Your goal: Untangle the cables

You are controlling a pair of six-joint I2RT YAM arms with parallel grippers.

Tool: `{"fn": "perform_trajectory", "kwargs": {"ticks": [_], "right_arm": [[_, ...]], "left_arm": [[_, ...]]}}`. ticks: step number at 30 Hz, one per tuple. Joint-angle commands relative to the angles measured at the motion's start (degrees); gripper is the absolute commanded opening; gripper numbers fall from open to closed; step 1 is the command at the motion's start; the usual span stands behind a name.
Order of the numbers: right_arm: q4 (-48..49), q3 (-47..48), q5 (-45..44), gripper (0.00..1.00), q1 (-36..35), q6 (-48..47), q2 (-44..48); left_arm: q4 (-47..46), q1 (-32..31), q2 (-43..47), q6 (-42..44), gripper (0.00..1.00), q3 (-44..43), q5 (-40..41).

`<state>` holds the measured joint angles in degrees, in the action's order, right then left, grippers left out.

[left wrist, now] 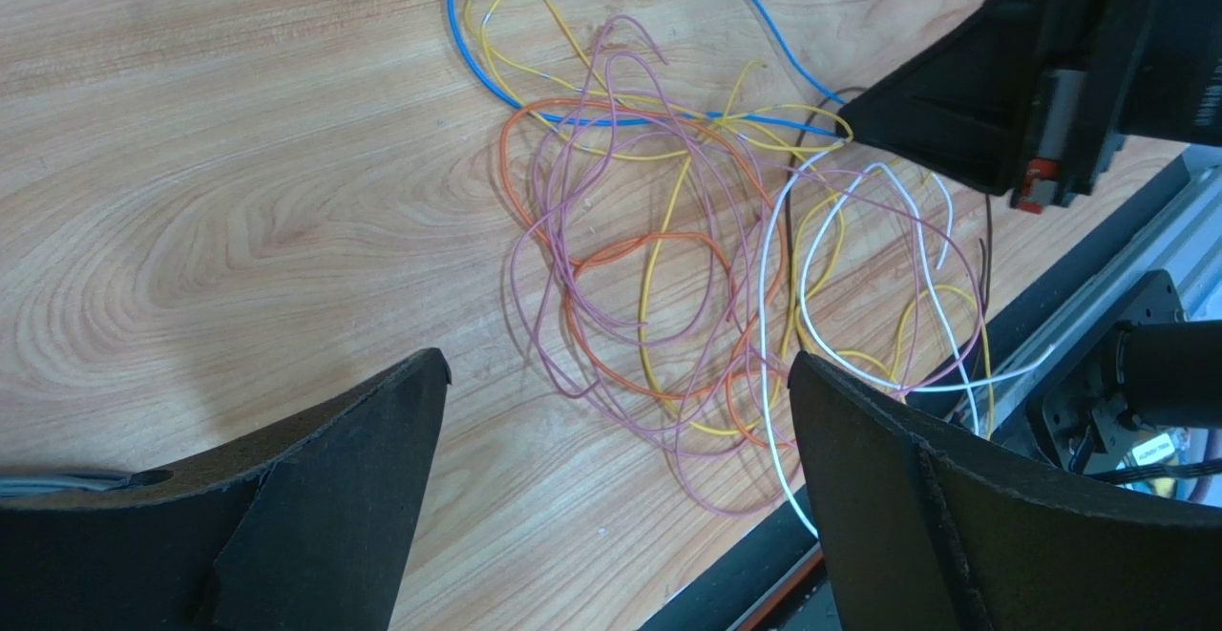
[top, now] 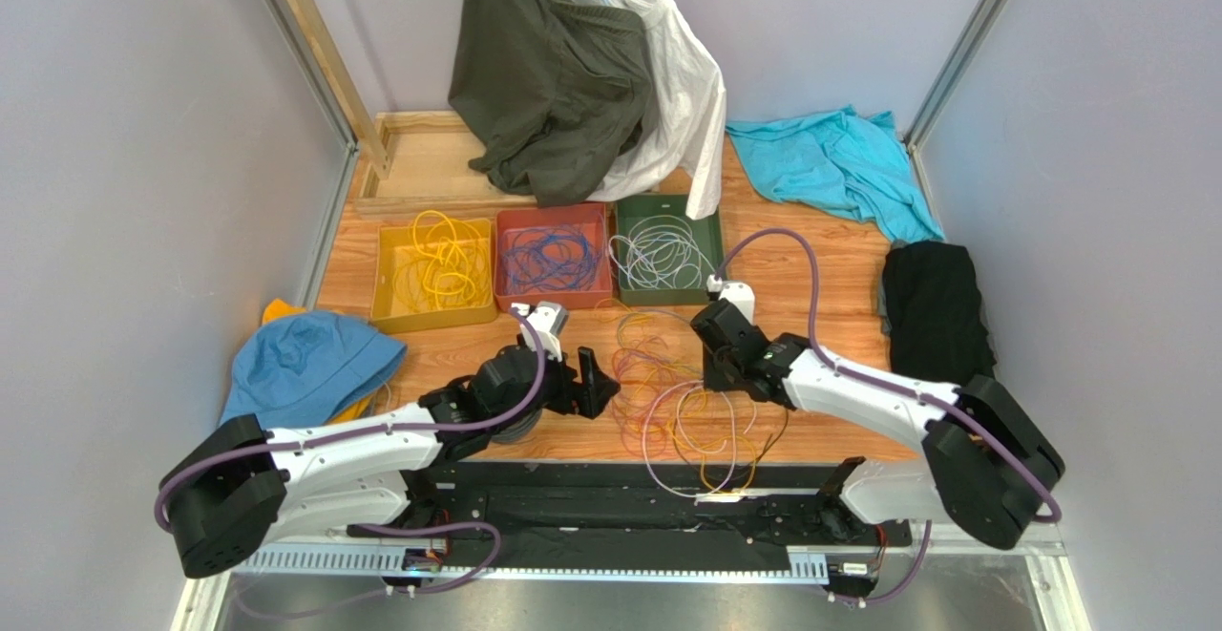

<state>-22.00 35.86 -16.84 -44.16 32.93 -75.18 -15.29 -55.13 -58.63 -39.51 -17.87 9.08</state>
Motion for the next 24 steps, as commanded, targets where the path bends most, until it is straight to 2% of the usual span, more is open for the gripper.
{"fn": "perform_trajectory", "kwargs": {"ticks": [1, 4, 9, 13, 19, 22, 24], "right_arm": [[-2.2, 1.8, -2.0, 0.0, -0.2, 0.5, 7.4], [-8.0, 5.6, -4.9, 0.0, -1.8, -0.9, 15.0], [-16.5, 17.8, -6.2, 0.0, -2.9, -4.8, 25.9], [-17.5, 24.9, 2.0, 0.0, -3.3, -8.0, 33.0], [-20.2, 39.8, 12.8, 0.0, -3.5, -9.5, 32.9], [-22.8, 45.4, 16.0, 0.0, -3.5, -9.1, 31.7], [-23.1, 47.2, 19.0, 0.0, -3.5, -8.6, 31.4]], "left_arm": [[-1.3, -0.2, 1.8, -0.2, 0.98, -0.2, 0.4], [1.0, -0.2, 4.2, 0.8, 0.98, -1.3, 1.8], [7.1, -0.2, 9.0, 4.3, 0.98, -5.4, 6.3], [7.3, -0.2, 14.8, 10.2, 0.99, -8.0, 7.2], [-1.6, -0.2, 13.7, 19.5, 0.99, -11.4, 5.4], [-12.3, -0.2, 10.6, 19.0, 0.99, -8.8, 1.4], [-23.3, -0.2, 6.5, 18.2, 0.99, -7.3, -1.6]]}}
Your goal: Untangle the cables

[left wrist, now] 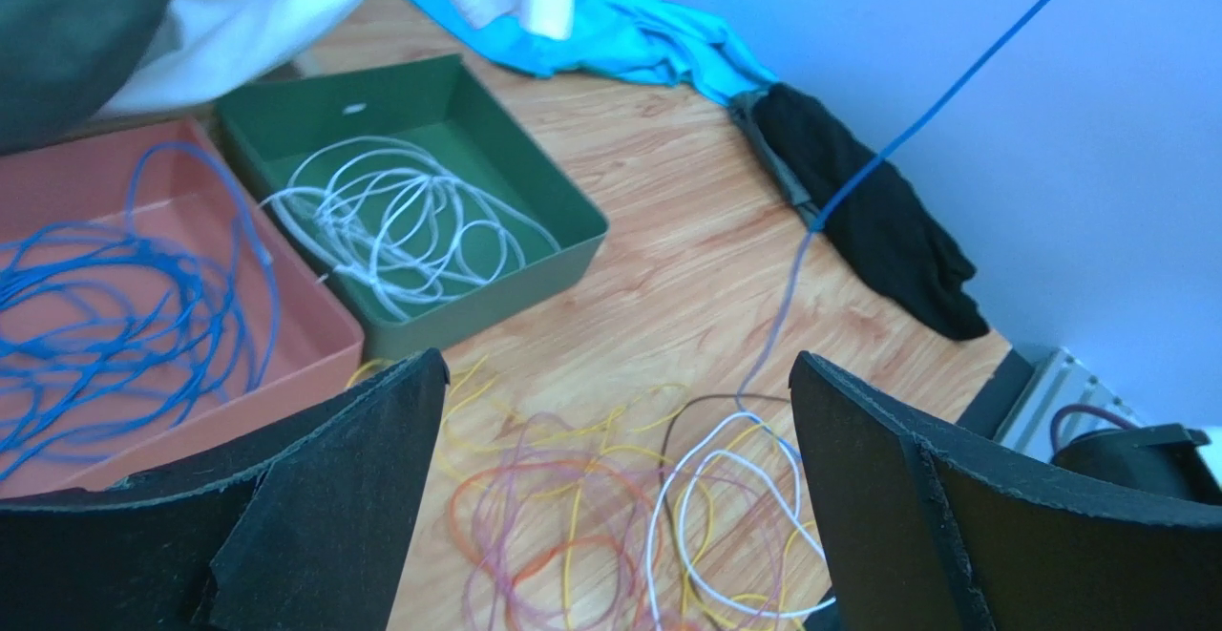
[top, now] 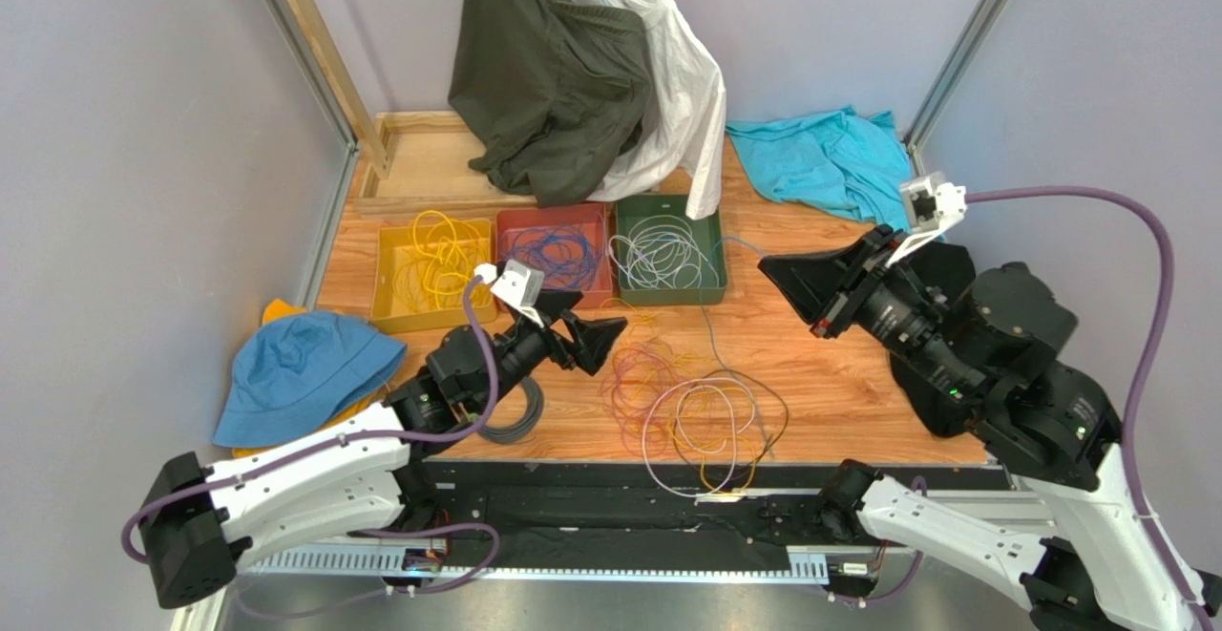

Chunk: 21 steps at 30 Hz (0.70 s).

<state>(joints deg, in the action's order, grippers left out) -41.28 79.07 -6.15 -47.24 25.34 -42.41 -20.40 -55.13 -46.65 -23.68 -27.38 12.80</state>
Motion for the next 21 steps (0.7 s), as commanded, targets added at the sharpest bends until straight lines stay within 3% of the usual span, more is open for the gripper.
{"fn": "perform_trajectory", "kwargs": {"ticks": [1, 9, 15, 21], "right_arm": [[-3.9, 5.1, 8.9, 0.0, -0.4, -0.9, -1.7], [-4.2, 5.7, 11.2, 0.0, -0.4, 0.4, -2.1], [-4.1, 4.8, 12.7, 0.0, -0.4, 1.6, -1.7], [-4.4, 3.2, 12.7, 0.0, -0.4, 2.3, -0.1]], "left_arm": [[-21.7, -0.2, -7.2, 2.2, 0.99, 3.2, -6.1], [-56.6, -3.6, -30.6, 5.3, 0.99, 3.5, -14.1], [-65.1, -4.1, -42.7, 2.9, 0.99, -0.7, -14.0], [-67.1, -4.1, -47.0, 3.0, 0.99, -4.3, -13.0]]}}
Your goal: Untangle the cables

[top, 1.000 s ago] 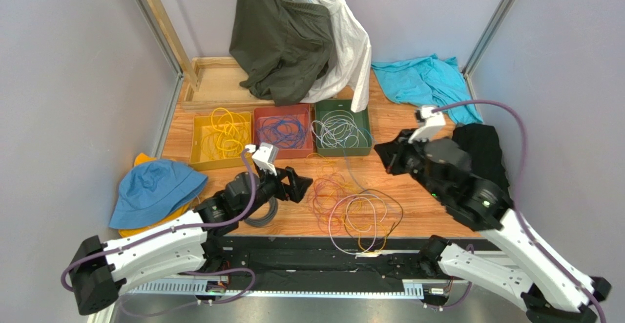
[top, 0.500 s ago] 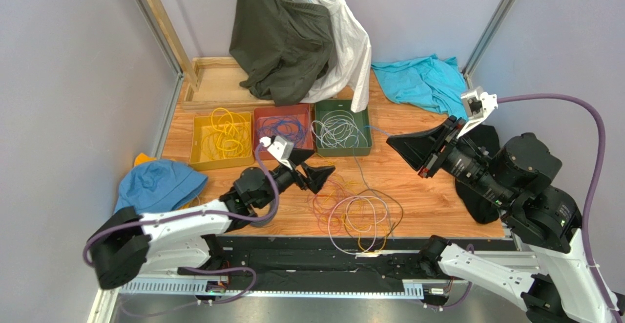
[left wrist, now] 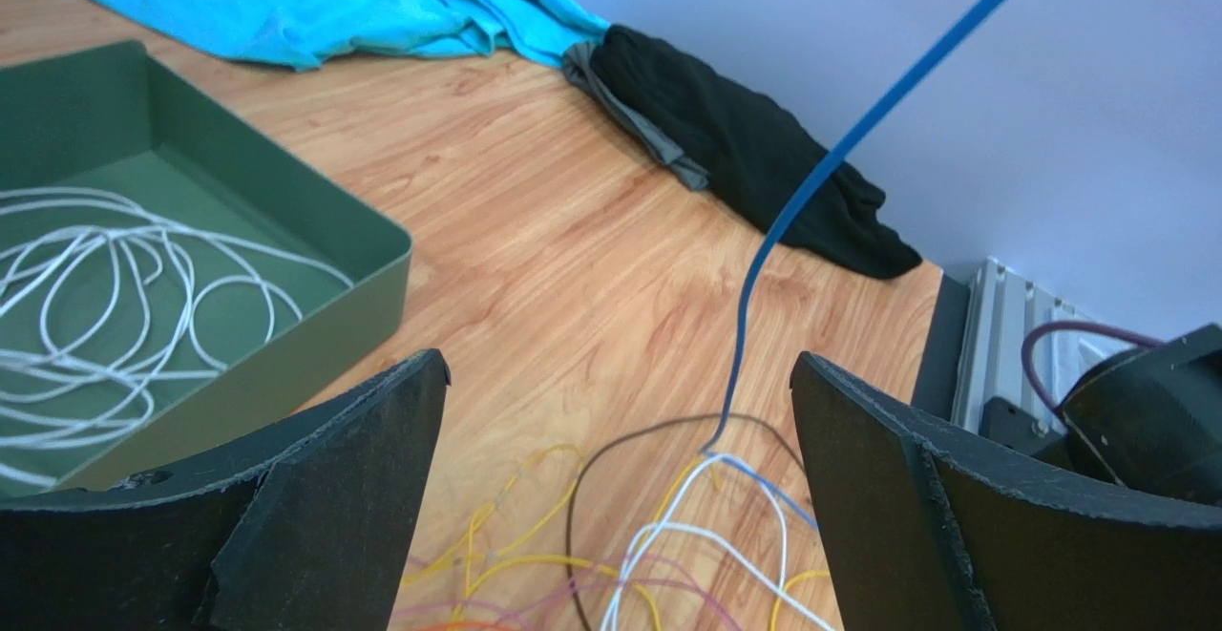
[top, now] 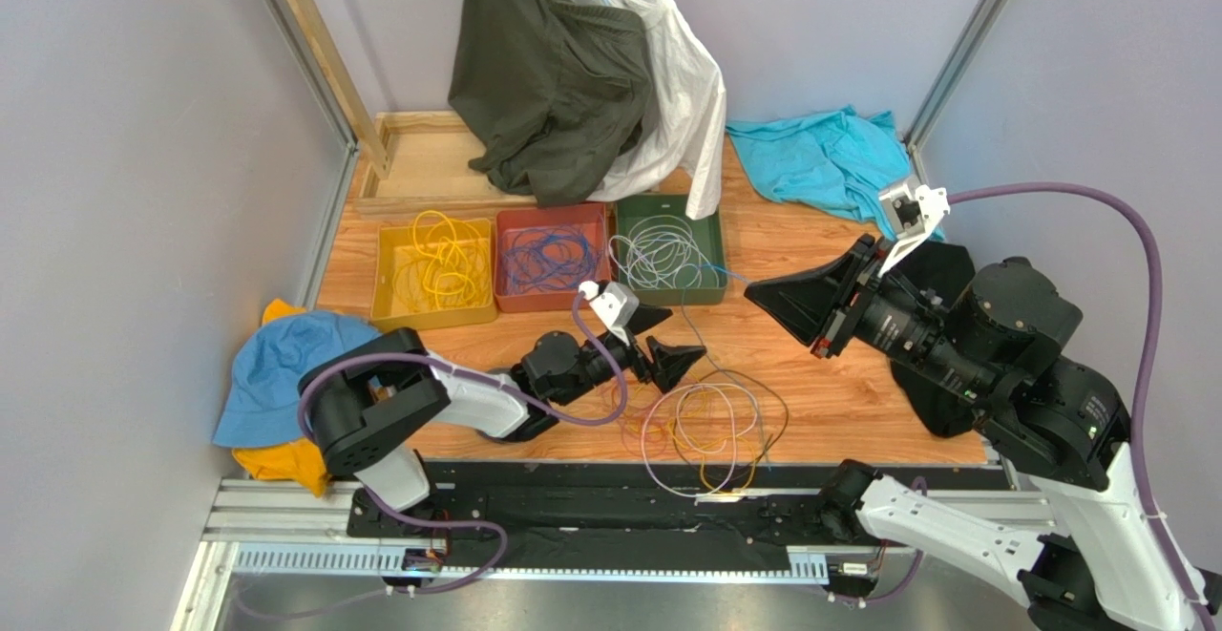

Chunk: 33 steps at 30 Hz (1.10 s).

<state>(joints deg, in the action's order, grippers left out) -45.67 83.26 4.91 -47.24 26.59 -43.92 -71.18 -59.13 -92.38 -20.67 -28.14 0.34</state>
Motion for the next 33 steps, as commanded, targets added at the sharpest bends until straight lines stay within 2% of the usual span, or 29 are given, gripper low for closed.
{"fn": "perform_trajectory", "kwargs": {"ticks": [1, 4, 6, 7, 9, 10, 11, 12, 15, 17, 18, 19, 20, 21, 22, 23, 24, 26, 28, 29, 33], "right_arm": [[0.2, -1.3, 1.7, 0.0, -0.4, 1.2, 1.6], [0.7, -2.8, 1.7, 0.0, -0.4, 1.8, 2.3], [0.7, -3.3, 1.5, 0.0, -0.4, 2.0, 2.9], [0.7, -3.9, 1.4, 0.0, -0.4, 2.1, 3.1], [0.7, -4.5, 1.3, 0.0, -0.4, 2.2, 3.7], [0.7, -5.1, 1.3, 0.0, -0.4, 2.4, 4.0], [0.8, -5.5, 1.0, 0.0, -0.4, 2.4, 4.5], [0.6, -5.7, 0.7, 0.0, -0.5, 2.5, 4.9], [0.2, -6.9, -0.9, 0.0, -0.4, 2.2, 6.5], [0.1, -8.6, -2.1, 0.16, -0.4, 2.1, 8.1], [0.4, -9.6, -2.5, 0.25, -0.4, 2.1, 8.9], [0.7, -10.7, -3.3, 0.39, -0.4, 2.1, 9.7], [0.9, -13.4, -4.8, 0.43, -0.4, 2.2, 11.6], [1.8, -14.8, -5.9, 0.46, -0.4, 2.2, 12.5], [2.2, -16.1, -7.3, 0.5, -0.4, 2.2, 13.5], [3.0, -19.3, -8.0, 0.5, -0.4, 2.2, 15.2], [4.3, -20.8, -8.2, 0.51, -0.5, 2.3, 15.9], [6.5, -23.8, -8.3, 0.51, -0.3, 2.8, 17.5], [7.6, -27.7, -8.4, 0.51, -0.4, 3.6, 18.7], [9.1, -28.9, -7.9, 0.5, -0.4, 4.1, 19.1], [11.8, -36.0, -5.9, 0.48, -0.4, 5.8, 20.2]], "left_arm": [[-16.4, -0.1, -1.7, 0.2, 0.99, -4.7, -0.4], [-16.4, -0.1, -3.4, 0.3, 0.99, -6.9, -0.5], [-16.4, -0.1, -4.4, 0.0, 0.89, -7.9, -0.5], [-16.4, -0.1, -4.6, -0.1, 0.75, -8.1, -0.4], [-16.4, 0.0, -4.8, -0.3, 0.57, -8.3, -0.5], [-16.4, 0.0, -4.7, -0.3, 0.29, -8.3, -0.8], [-16.3, 0.0, -4.5, -0.9, 0.1, -8.0, -0.5], [-15.6, 0.0, -3.9, -1.4, 0.0, -7.6, -0.5], [-12.6, 0.1, 1.0, -1.4, 0.0, -4.8, 2.5], [-6.6, 0.6, 10.1, -0.3, 0.0, -3.9, 3.2], [7.8, 0.8, 14.6, -0.1, 0.0, -5.0, 4.1], [19.1, 0.9, 24.2, 0.4, 0.0, -7.5, 5.1], [31.6, 1.0, 27.7, 2.8, 0.0, -16.4, 6.3], [52.9, 1.0, 30.0, 3.7, 0.0, -21.6, 9.1], [60.8, 1.1, 32.8, 4.6, 0.0, -26.3, 10.2], [66.5, 1.0, 33.7, 7.1, 0.0, -34.2, 10.8], [74.8, 1.0, 34.6, 8.0, 0.0, -37.7, 11.0], [83.7, 1.0, 36.2, 9.5, 0.0, -47.3, 11.8], [89.5, 1.0, 35.6, 10.2, 0.0, -54.0, 14.4], [94.7, 1.0, 35.2, 10.8, 0.0, -60.2, 16.5], [103.9, 1.0, 32.9, 13.6, 0.0, -70.8, 23.6]]}}
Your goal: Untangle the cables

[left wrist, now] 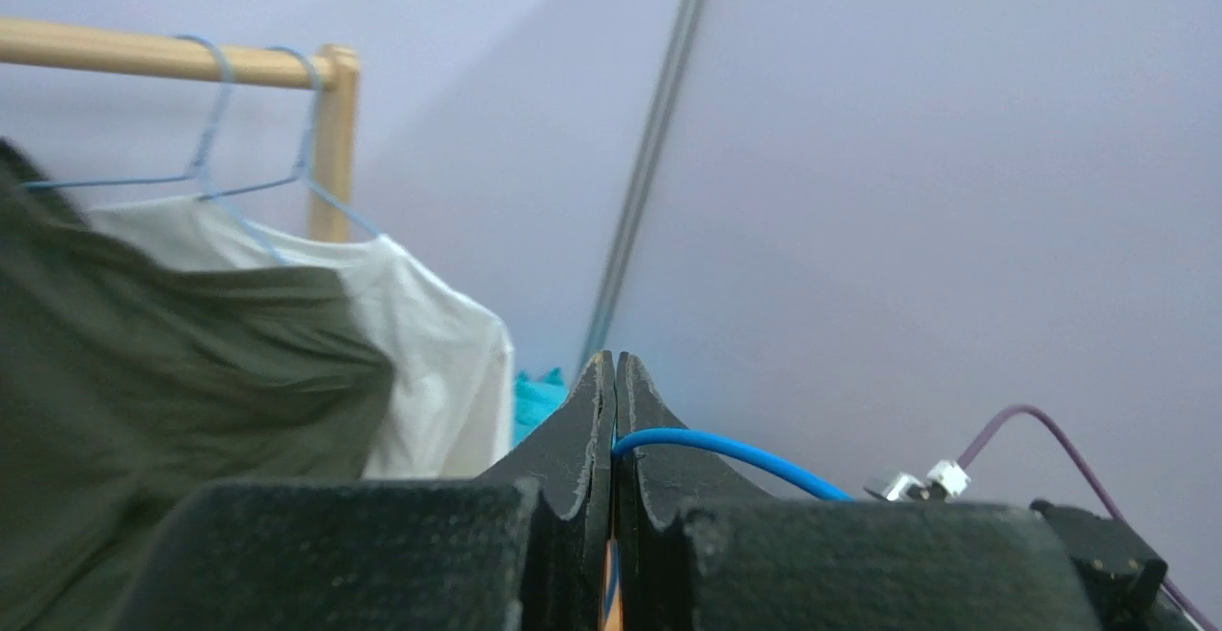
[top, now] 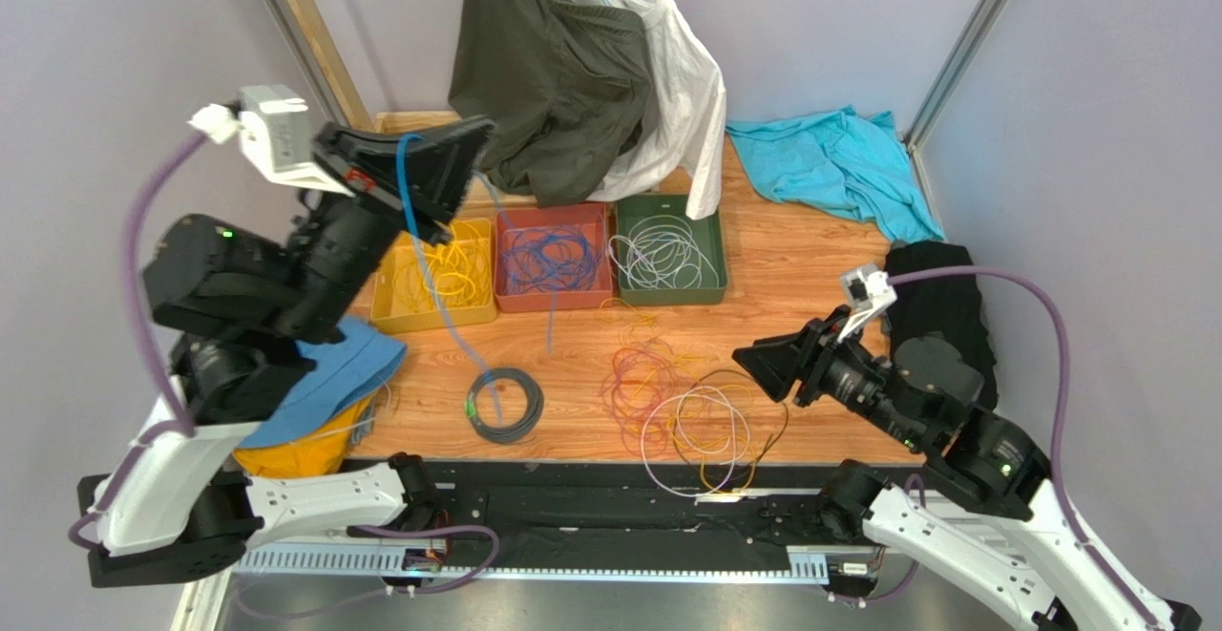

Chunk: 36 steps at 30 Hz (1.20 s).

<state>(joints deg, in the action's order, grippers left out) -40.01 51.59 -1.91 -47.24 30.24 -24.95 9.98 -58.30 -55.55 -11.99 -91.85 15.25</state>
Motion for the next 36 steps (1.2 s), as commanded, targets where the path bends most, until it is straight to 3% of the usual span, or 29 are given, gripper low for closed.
{"fn": "perform_trajectory", "kwargs": {"ticks": [1, 6, 11, 16, 24, 30, 36], "right_arm": [[6.6, -5.3, 1.0, 0.47, -0.4, 2.4, 1.5], [8.5, -10.0, 3.7, 0.45, -0.4, 3.4, 2.8], [8.4, -12.3, 3.5, 0.44, -0.4, 2.5, 3.6], [7.6, -12.9, 2.4, 0.43, -0.4, 1.1, 3.9], [6.0, -11.3, 2.0, 0.42, -0.4, -1.8, 2.8], [5.3, -11.6, -0.5, 0.41, -0.4, -3.3, 3.4], [5.8, -13.1, -0.5, 0.4, -0.3, -3.1, 3.6]], "left_arm": [[24.4, 0.2, -4.9, 5.8, 0.0, -8.7, 10.2], [33.5, 3.0, -7.7, 5.8, 0.0, -14.1, 17.4], [37.6, 14.3, -10.7, 0.0, 0.0, -10.1, 9.7], [33.1, 23.3, -15.0, -2.4, 0.0, -4.5, 3.4], [28.3, 31.9, -27.0, -3.3, 0.0, -7.0, -2.9], [24.7, 35.3, -36.0, -2.5, 0.0, -8.9, -4.4], [23.2, 36.8, -39.5, -3.0, 0.0, -13.6, -6.8]]}}
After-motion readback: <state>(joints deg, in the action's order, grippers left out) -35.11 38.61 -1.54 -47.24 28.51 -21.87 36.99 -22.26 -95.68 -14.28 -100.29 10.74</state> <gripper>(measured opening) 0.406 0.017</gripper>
